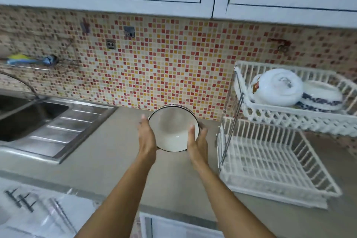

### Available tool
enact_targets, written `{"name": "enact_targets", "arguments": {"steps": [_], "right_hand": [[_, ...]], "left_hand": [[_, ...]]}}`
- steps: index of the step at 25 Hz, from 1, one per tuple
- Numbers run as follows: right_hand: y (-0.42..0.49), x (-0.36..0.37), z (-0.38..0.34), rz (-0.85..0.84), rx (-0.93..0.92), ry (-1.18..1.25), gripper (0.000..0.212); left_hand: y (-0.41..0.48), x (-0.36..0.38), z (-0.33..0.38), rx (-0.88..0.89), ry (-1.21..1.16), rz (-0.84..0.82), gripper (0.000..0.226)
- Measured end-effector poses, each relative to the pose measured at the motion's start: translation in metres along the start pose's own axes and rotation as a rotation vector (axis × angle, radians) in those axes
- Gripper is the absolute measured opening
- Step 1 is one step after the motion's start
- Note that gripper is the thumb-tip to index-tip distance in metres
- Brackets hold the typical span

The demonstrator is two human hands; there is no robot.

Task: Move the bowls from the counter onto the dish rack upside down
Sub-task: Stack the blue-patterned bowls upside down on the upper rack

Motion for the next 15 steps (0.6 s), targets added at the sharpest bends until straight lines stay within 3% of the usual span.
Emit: {"name": "enact_targets", "arguments": {"steps": [2,4,7,10,15], "right_hand": [[0.007,-0.028,-0.036,-0.021,-0.025,0.146,0.016],[0.015,-0.063,-0.069,-0.062,-0.061,0.251,0.019],[0.022,-0.108,-0.098,-0.239,-0.083,0.364,0.065],[0.019,-0.173,-0.112,-0.320,-0.152,0.331,0.066],[0.044,-0.306,-0.100,-0.166,-0.264,0.238,0.092]], "left_hand": [[-0.016,0.030,0.037,0.091,-0.065,-0.097,0.076],[-0.036,0.065,0.068,0.177,-0.082,-0.213,0.070],[-0.074,0.121,0.096,0.266,-0.122,-0.384,0.041],[-0.113,0.190,0.103,0.347,-0.148,-0.570,0.046],[-0.164,0.305,0.072,0.351,-0.146,-0.815,0.040]]}}
Point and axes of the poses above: each hand's wrist, its own y-axis towards the middle knuckle, its own x-axis out of the palm, z = x × y, the point moved 10 cm from there along y, towards the middle knuckle, and after that the axes turned 15 degrees about -y, right-handed, at the moved point
